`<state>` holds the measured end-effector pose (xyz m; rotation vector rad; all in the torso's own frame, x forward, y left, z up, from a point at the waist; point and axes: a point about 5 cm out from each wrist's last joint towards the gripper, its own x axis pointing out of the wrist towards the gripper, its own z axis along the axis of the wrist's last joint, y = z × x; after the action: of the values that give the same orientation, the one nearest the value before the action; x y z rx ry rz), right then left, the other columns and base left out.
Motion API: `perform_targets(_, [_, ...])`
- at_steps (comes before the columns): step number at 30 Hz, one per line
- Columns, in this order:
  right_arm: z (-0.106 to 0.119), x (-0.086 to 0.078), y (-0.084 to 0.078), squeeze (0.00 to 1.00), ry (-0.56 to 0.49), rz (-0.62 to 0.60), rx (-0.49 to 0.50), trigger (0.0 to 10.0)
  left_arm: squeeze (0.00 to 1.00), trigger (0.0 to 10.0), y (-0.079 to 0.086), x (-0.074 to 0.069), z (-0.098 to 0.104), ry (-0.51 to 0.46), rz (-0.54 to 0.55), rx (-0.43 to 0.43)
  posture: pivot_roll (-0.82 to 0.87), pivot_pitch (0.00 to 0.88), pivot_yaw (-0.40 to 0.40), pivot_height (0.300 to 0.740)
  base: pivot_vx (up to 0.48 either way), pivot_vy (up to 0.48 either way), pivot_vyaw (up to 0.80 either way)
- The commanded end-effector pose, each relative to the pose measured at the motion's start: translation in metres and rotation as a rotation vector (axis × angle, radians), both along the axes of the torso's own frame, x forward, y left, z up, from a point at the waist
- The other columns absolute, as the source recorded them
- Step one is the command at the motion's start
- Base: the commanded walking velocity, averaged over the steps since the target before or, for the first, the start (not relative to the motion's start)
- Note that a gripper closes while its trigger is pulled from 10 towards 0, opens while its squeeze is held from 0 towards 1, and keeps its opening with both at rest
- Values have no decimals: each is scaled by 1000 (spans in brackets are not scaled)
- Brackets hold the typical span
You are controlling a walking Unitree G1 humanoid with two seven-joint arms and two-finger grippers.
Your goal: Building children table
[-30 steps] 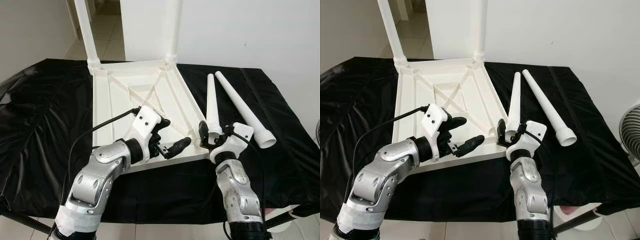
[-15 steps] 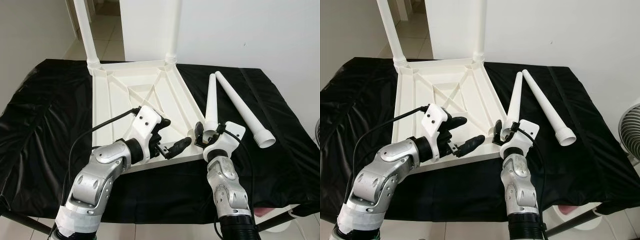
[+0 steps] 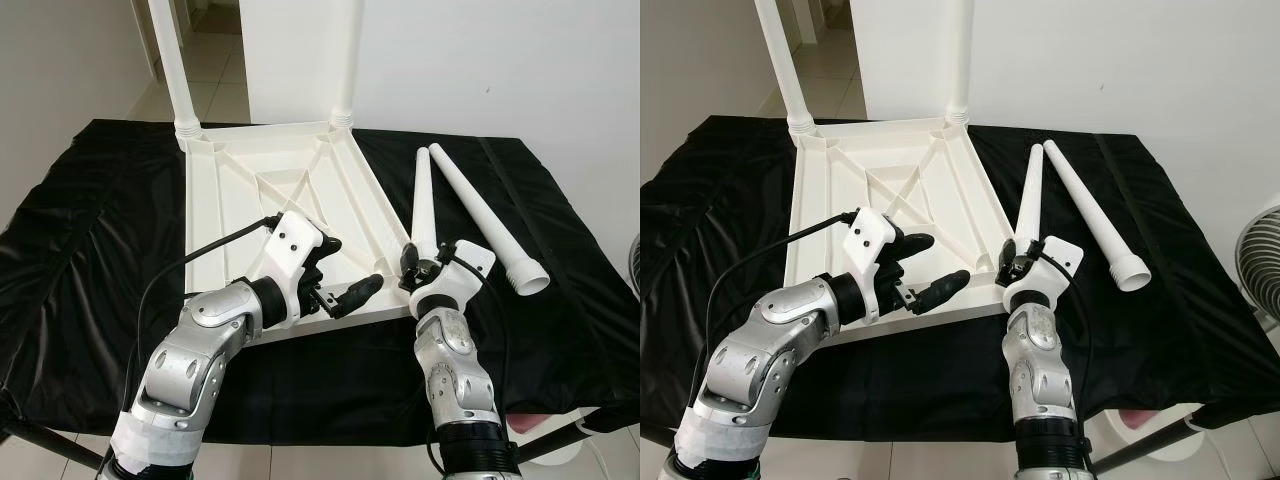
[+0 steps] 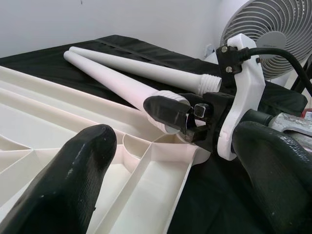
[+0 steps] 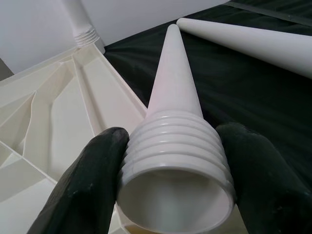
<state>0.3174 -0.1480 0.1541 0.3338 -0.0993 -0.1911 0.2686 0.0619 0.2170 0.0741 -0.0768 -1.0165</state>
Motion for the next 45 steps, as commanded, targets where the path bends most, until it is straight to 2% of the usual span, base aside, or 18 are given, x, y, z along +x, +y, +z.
perform_targets(1, [-5,1,-2,0,30,-18,24,0,0,10000,2,2,-2,5,91,-1,-13,67,-4,740,0,0,0])
perform_targets(5, [-9,0,-5,0,52,-26,43,0,0,10000,3,3,-2,3,90,2,-15,68,0,740,0,0,0])
perform_targets(6, [-9,0,-5,0,47,-25,39,6510,0,10000,3,4,-1,2,91,2,-16,69,5,740,0,0,0])
perform_targets(8, [-9,0,-5,0,47,-25,39,6510,0,10000,3,4,-1,2,91,2,-16,69,5,740,0,0,0])
perform_targets(9, [-1,-2,-6,0,-18,-21,-21,10000,0,10000,3,5,-1,2,91,1,-17,69,9,740,0,0,0])
perform_targets(10, [7,-3,-6,0,-74,-15,-68,10000,0,10000,3,6,-1,5,87,-2,-18,69,10,740,0,0,0])
perform_targets(13, [12,-4,-5,0,-112,-10,-100,10000,0,10000,3,6,-1,7,83,-4,-18,69,10,740,0,0,0])
perform_targets(14, [17,-6,-4,0,-157,0,-151,10000,0,10000,2,6,-2,10,71,-5,-20,66,10,740,0,0,0])
perform_targets(20, [27,-12,-9,0,-241,7,-289,10000,0,10000,-3,10,-6,19,20,-1,-30,56,13,740,0,0,0])
perform_targets(27, [31,-14,-9,0,-283,46,-352,10000,0,10000,-10,14,-6,31,-13,-13,-40,55,22,740,0,0,0])
perform_targets(32, [28,-17,-5,0,-294,86,-376,10000,0,10000,-13,14,-4,73,-53,-64,-37,57,23,740,0,0,0])
perform_targets(36, [21,-27,3,0,-299,169,-432,10000,0,10000,-15,14,-1,161,-127,-152,-31,71,29,740,0,0,0])
perform_targets(40, [20,-29,4,0,-300,184,-443,10000,0,10000,-15,15,-1,188,-147,-173,-31,71,29,740,0,0,0])
perform_targets(42, [20,-33,5,0,-312,215,-470,10000,0,10000,-15,17,-2,245,-184,-202,-37,78,32,740,0,0,0])
perform_targets(43, [20,-33,5,0,-312,215,-470,10000,0,10000,-15,17,-2,245,-184,-202,-37,78,32,740,0,0,0])
perform_targets(45, [23,-38,6,0,-336,250,-506,10000,0,10000,-17,20,-8,305,-215,-202,-45,81,37,740,0,0,0])
